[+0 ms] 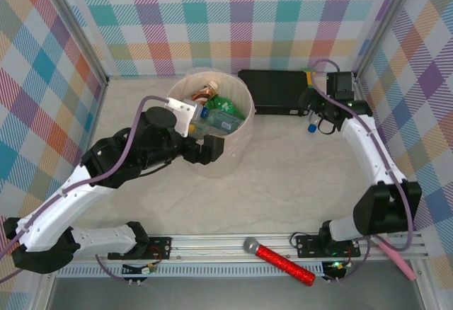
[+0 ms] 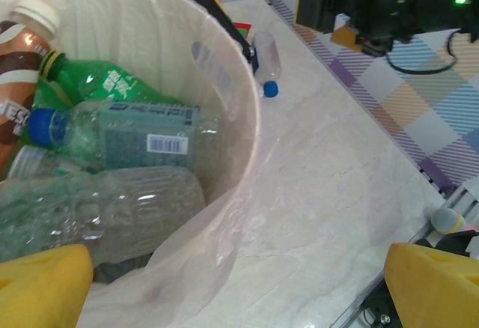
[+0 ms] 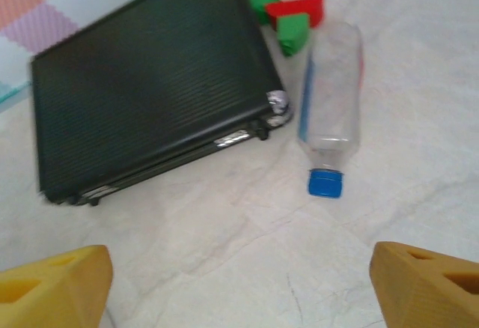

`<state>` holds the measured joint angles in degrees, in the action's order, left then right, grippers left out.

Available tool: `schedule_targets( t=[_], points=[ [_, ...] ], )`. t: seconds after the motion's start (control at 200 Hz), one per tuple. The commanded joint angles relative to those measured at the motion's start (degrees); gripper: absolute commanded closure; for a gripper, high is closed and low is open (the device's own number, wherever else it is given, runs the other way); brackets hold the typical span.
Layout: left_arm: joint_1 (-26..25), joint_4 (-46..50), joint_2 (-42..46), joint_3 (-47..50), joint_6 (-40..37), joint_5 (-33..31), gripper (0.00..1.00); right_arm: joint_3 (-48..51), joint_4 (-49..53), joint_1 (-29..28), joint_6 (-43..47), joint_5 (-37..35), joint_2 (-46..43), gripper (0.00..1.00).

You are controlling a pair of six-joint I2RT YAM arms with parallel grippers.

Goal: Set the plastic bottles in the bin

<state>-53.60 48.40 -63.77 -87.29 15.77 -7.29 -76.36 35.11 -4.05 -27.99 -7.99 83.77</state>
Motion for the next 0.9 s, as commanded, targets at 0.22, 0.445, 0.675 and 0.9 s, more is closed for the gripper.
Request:
schedule_targets(
  t=[0.22, 0.445, 0.675, 0.9],
  points=[
    [-0.54, -3.47, -3.18, -4.20, -1.18, 2.55, 0.00, 1.51, -2.03, 4.95, -2.96, 3.17, 11.62, 0.27],
    [-0.54, -3.67, -2.95, -4.21, -1.28, 2.20, 0.00, 1.97, -5.23, 6.32, -3.21, 6.11, 17.29, 0.36],
    [-0.54, -3.40, -1.80, -3.27, -1.01, 1.35, 0.00, -0.37, -5.00, 7.49, -3.22, 6.43, 24.03, 0.37],
    [-0.56, -3.38, -1.36, -3.15, -1.07, 0.41, 0.00, -1.78, -6.74, 7.59, -2.92, 6.98, 27.25, 0.40]
  ],
)
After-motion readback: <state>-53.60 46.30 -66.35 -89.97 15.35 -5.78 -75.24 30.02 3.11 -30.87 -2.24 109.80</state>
